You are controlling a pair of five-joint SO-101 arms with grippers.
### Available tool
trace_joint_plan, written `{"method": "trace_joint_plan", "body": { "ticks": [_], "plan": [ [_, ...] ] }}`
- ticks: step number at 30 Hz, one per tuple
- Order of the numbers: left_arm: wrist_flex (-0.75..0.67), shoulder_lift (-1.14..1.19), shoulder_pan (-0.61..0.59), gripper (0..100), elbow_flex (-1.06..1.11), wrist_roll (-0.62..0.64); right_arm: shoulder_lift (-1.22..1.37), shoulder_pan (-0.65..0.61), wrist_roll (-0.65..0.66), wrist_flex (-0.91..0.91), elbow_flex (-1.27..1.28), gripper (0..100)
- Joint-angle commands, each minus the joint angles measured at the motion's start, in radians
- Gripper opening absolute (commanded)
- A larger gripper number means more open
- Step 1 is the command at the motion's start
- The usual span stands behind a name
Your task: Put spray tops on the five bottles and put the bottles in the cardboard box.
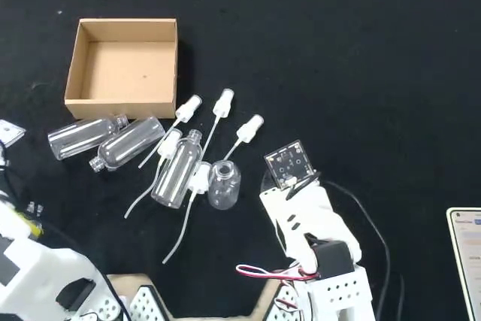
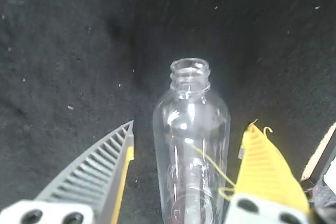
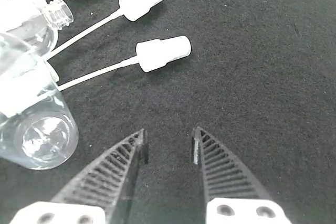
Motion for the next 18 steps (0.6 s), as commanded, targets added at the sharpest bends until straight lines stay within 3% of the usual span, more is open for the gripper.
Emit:
{"method": "trace_joint_plan", "body": {
  "ticks": [1, 7, 12, 18],
  "plan": [
    [-0.043, -0.009, -0.010, 31, 0.059, -0.121, -0.096, -0.009, 0.008, 0.003, -0.008, 14.5],
    [-0.183, -0.015, -0.018, 31, 0.170, -0.120, -0.096, -0.009, 0.008, 0.003, -0.008, 14.5],
    [-0.195, -0.015, -0.016, 31, 0.182, -0.120, -0.096, -0.009, 0.008, 0.003, -0.008, 14.5],
    [-0.181, -0.038, -0.001, 10, 0.180, -0.120, -0.096, -0.009, 0.008, 0.003, -0.008, 14.5]
  ]
}}
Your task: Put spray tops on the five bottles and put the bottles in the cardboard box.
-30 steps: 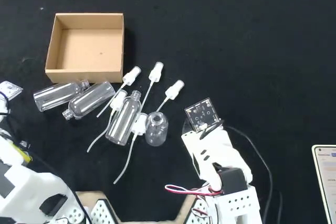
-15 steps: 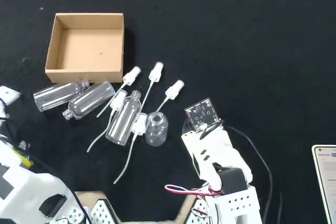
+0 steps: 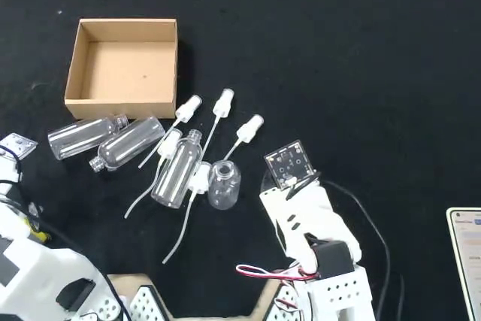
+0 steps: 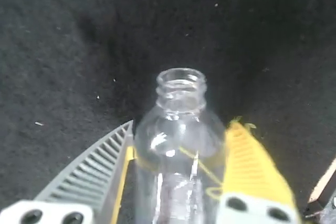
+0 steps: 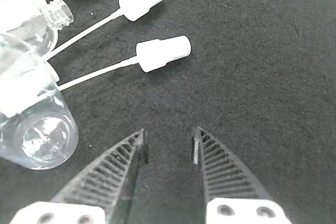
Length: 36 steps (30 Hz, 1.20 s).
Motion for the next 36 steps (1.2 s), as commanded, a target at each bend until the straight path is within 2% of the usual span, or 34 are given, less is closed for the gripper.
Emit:
{"method": "trace_joint_plan", "body": {
  "ticks": [1, 6, 8, 11, 17, 21, 30, 36],
  "plan": [
    [0.029, -0.057, 0.013, 6, -0.005, -0.120, -0.096, -0.009, 0.008, 0.003, -0.008, 14.5],
    [0.192, -0.232, 0.067, 3, -0.001, -0.109, -0.096, -0.009, 0.008, 0.003, -0.008, 14.5],
    [0.252, -0.322, 0.116, 3, 0.004, -0.038, -0.096, -0.009, 0.008, 0.003, -0.008, 14.5],
    [0.301, -0.451, 0.197, 3, 0.021, 0.132, -0.096, -0.009, 0.008, 0.003, -0.008, 14.5],
    [0.110, -0.721, 0.354, 3, 0.206, 0.609, -0.096, -0.009, 0.006, 0.005, -0.008, 14.8],
    [0.086, -0.895, 0.452, 3, 0.283, 0.898, -0.096, -0.008, 0.006, 0.006, -0.022, 14.8],
    [0.006, -1.079, 0.562, 3, 0.377, 1.148, -0.096, 0.126, 0.000, 0.046, -0.163, 14.8],
    [-0.014, -1.158, 0.628, 3, 0.453, 1.254, -0.087, 0.132, 0.000, 0.035, -0.291, 14.8]
  ]
}}
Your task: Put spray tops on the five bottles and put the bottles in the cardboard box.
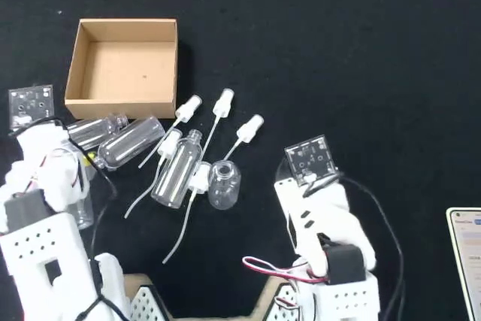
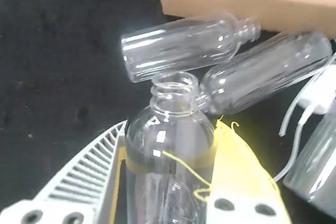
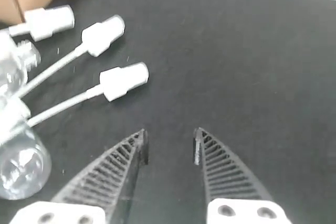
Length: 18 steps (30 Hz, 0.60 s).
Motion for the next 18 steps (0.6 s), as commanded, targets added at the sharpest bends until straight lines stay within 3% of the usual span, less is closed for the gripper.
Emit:
{"method": "trace_joint_plan", "body": {
  "ticks": [1, 10, 18],
  "plan": [
    [-0.023, -0.080, 0.076, 3, 0.033, 0.068, -0.087, 0.018, 0.002, -0.021, -0.139, 14.8],
    [-0.046, -0.282, 0.232, 3, 0.104, 0.178, -0.085, 0.017, -0.064, -0.066, -0.268, 14.8],
    [-0.192, -0.417, 0.246, 3, 0.317, 0.181, -0.061, -0.051, -0.115, -0.095, -0.289, 14.8]
  ]
}}
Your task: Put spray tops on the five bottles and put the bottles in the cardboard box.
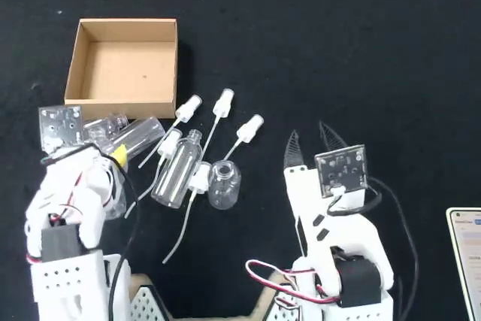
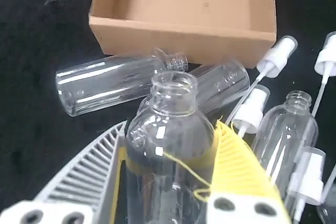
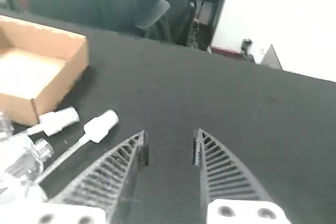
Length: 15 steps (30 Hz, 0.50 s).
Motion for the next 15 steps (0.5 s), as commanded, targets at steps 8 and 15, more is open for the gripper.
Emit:
{"method": "trace_joint_plan", "body": {
  "ticks": [8, 15],
  "plan": [
    [-0.057, -0.126, 0.002, 3, 0.076, 0.074, 0.363, -0.133, -0.081, -0.043, -0.380, 14.8],
    [-0.144, -0.222, 0.001, 3, 0.208, 0.086, 0.862, -0.135, -0.388, -0.043, -0.542, 14.9]
  ]
}}
